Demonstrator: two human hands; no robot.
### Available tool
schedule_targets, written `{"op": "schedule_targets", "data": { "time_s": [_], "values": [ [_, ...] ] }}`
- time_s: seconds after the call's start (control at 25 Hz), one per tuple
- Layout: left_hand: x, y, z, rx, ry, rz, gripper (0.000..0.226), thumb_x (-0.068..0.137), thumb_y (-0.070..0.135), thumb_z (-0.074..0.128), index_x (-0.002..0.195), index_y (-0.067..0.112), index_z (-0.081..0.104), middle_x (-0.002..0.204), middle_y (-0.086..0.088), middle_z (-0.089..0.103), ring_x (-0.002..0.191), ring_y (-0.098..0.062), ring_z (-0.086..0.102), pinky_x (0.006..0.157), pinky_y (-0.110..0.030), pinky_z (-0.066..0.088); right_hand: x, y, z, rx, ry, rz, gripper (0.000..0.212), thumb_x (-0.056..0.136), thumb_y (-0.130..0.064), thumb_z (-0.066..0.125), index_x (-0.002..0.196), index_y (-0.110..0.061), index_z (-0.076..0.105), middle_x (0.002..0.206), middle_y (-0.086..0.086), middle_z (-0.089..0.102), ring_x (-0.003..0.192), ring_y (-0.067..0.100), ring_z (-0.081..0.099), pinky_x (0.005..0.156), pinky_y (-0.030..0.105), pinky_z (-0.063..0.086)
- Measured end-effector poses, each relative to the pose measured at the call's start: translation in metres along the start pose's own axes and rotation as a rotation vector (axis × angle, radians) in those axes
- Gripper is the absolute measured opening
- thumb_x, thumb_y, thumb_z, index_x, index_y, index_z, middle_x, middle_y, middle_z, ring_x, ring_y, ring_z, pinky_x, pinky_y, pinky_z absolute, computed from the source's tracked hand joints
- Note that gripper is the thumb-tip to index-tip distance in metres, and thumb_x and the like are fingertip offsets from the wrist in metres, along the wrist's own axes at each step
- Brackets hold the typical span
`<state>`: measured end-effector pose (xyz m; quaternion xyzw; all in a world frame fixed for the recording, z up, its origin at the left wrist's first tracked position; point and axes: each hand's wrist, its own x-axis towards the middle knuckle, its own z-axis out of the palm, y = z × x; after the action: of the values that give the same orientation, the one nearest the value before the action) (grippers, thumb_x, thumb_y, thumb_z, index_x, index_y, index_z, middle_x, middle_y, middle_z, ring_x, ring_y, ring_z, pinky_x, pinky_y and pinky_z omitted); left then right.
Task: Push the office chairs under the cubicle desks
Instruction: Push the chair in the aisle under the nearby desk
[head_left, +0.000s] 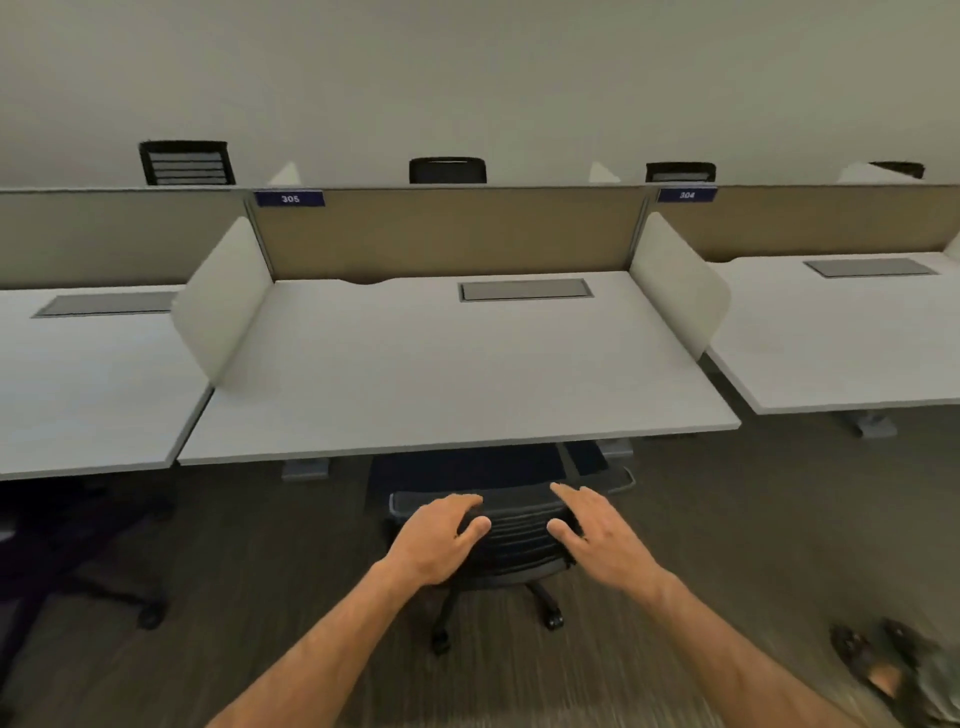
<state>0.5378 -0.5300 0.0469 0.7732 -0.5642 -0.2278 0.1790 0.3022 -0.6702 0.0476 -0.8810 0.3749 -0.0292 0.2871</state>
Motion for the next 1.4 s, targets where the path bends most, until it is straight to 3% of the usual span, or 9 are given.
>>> {"op": "schedule_targets", "data": {
  "time_s": [0.2,0.32,0.4,0.6,0.72,0.92,1.12,1.4],
  "values": [
    [0.033,-0.010,0.012,0.107,-0.019,-0.071,0.064,0.102,0.055,0.044,0.156,0.021,0.036,0.159,0.000,0.042,0.146,-0.019,0.037,0.120,-0.040,0.030,0.044,0.037,-0.008,-0.113,-0.083,0.015,0.063,0.104,-0.054,0.040,0.159,-0.028,0.025,0.167,-0.006,0.023,0.156,0.025,0.009,0.126,0.047,0.010],
    [0.040,-0.018,0.031,0.210,-0.158,-0.140,0.065,0.105,0.056,0.034,0.161,0.027,0.021,0.169,-0.001,0.018,0.156,-0.024,0.013,0.125,-0.049,0.014,0.050,0.057,0.008,-0.200,-0.228,0.052,0.066,0.104,-0.057,0.033,0.161,-0.030,0.017,0.170,-0.006,0.009,0.157,0.028,-0.002,0.126,0.051,0.002],
    [0.045,-0.020,0.036,0.234,-0.181,-0.164,0.063,0.105,0.058,0.027,0.162,0.034,0.013,0.171,0.001,0.007,0.157,-0.024,0.001,0.124,-0.052,0.003,0.057,0.067,0.013,-0.262,-0.238,0.029,0.066,0.104,-0.060,0.028,0.162,-0.034,0.011,0.170,-0.010,0.001,0.157,0.026,-0.008,0.125,0.051,-0.003],
    [0.070,-0.038,0.039,0.332,-0.254,-0.186,0.069,0.099,0.072,0.021,0.159,0.046,0.000,0.170,-0.001,0.014,0.156,-0.031,0.006,0.119,-0.066,-0.002,0.083,0.076,0.015,-0.367,-0.316,0.008,0.067,0.100,-0.068,0.015,0.159,-0.044,-0.005,0.169,-0.009,-0.011,0.155,0.025,-0.017,0.118,0.059,-0.016],
    [0.087,-0.046,0.039,0.374,-0.283,-0.139,0.081,0.089,0.085,0.021,0.159,0.046,0.007,0.163,-0.002,0.032,0.149,-0.030,0.028,0.116,-0.067,0.013,0.098,0.083,0.009,-0.409,-0.334,-0.005,0.067,0.098,-0.071,0.011,0.159,-0.045,-0.002,0.171,-0.002,0.004,0.157,0.028,-0.004,0.116,0.066,-0.013],
    [0.101,-0.058,0.040,0.391,-0.287,-0.045,0.094,0.083,0.092,0.022,0.158,0.036,0.021,0.143,0.001,0.053,0.124,-0.022,0.053,0.107,-0.051,0.039,0.122,0.090,0.002,-0.477,-0.305,-0.029,0.079,0.091,-0.077,0.002,0.155,-0.038,0.028,0.153,-0.001,0.044,0.142,0.026,0.038,0.117,0.069,0.015],
    [0.110,-0.064,0.040,0.378,-0.233,-0.024,0.095,0.082,0.094,0.020,0.156,0.034,0.028,0.138,0.004,0.057,0.119,-0.019,0.056,0.104,-0.046,0.042,0.141,0.091,0.004,-0.503,-0.211,-0.073,0.081,0.092,-0.076,0.002,0.136,-0.031,0.052,0.132,-0.003,0.062,0.122,0.022,0.056,0.111,0.060,0.033],
    [0.129,-0.078,0.032,0.374,-0.208,-0.015,0.096,0.082,0.095,0.021,0.155,0.034,0.030,0.138,0.006,0.057,0.120,-0.017,0.056,0.105,-0.043,0.042,0.166,0.089,0.006,-0.485,-0.154,-0.078,0.080,0.093,-0.076,0.004,0.132,-0.032,0.056,0.126,-0.005,0.065,0.117,0.019,0.059,0.108,0.055,0.037]
  ]
}}
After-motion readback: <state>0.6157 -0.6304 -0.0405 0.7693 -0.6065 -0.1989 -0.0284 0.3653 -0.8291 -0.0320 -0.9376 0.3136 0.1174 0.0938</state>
